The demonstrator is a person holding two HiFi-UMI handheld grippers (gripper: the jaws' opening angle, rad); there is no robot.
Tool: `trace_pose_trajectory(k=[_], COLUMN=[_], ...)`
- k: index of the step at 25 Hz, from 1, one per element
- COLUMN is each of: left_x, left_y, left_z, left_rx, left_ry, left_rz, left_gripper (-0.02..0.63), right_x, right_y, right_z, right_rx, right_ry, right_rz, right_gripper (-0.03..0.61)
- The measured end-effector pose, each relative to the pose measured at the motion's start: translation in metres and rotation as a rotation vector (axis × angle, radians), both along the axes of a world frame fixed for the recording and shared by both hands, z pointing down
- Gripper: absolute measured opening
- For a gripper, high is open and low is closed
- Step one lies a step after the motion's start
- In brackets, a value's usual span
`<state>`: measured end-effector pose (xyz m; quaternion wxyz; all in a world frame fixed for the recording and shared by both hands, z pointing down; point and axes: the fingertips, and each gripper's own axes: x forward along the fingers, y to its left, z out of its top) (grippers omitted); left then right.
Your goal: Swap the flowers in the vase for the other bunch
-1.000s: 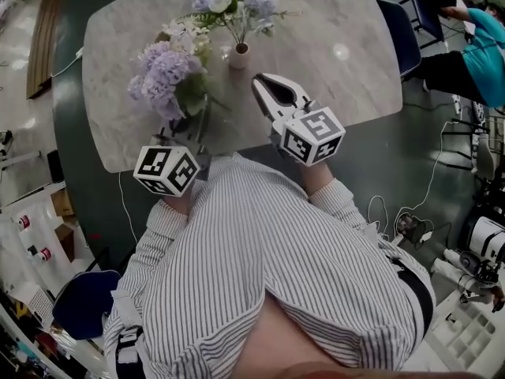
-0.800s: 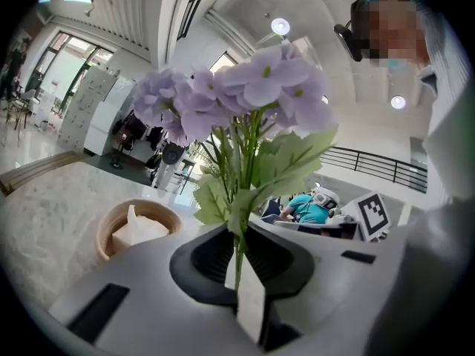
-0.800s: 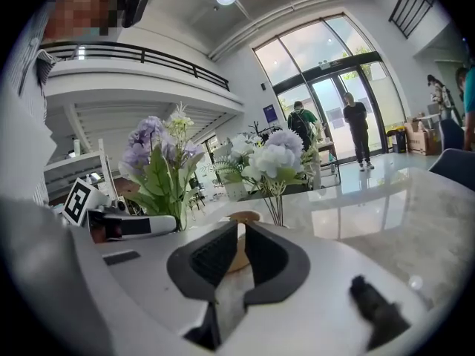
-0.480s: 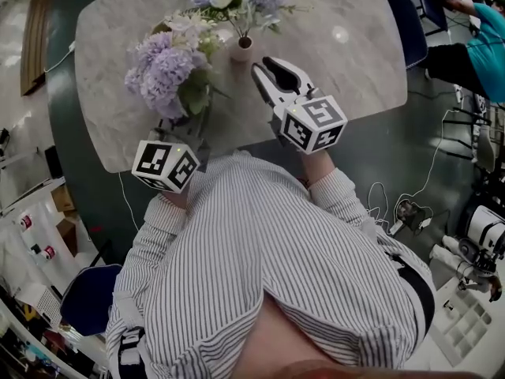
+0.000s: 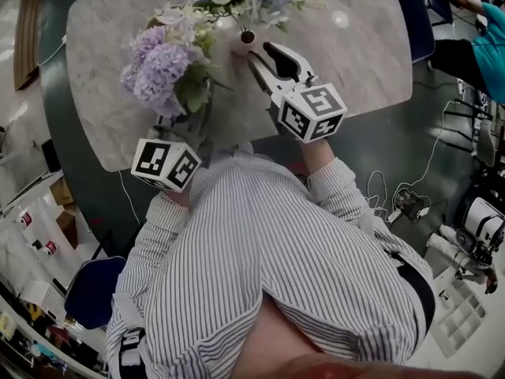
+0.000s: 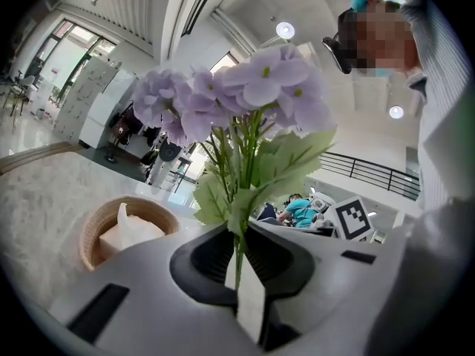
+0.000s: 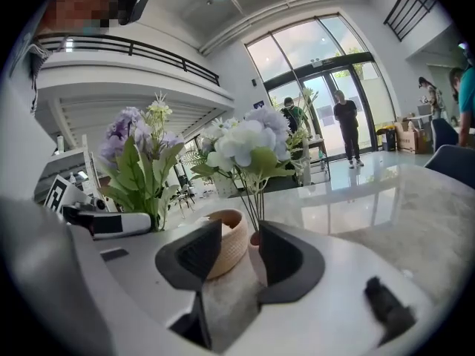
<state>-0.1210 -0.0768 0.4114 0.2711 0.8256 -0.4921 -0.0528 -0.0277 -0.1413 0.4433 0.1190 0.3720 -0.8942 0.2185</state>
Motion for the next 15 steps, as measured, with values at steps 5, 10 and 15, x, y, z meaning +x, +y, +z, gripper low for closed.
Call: trace_pose_trajectory(k=[5, 10, 15], left_x=[-0.001, -0.003, -0.002], left_y=[-0.002, -0.004, -0.009], left_z=[0.012, 0.019, 0.023], left_rx=[-0.014, -0.017, -0.021], left_ry=[0.026, 0.048, 0.055], left_rz=[-0.004, -0.002, 0.003], left_gripper=[0.048, 0.048, 0.048], right_x=[-0.004, -0.011, -0.016], right_y=[-0.013, -0.022, -0.033], right_z=[0.012, 0.018, 0.025], right_rx=[-0.009, -0.007, -0.007], right_ry=[0.008, 0.020, 0.031], right_rz=[-0.002, -0.009, -0.009], right_gripper=[0.167, 0.170, 0.170])
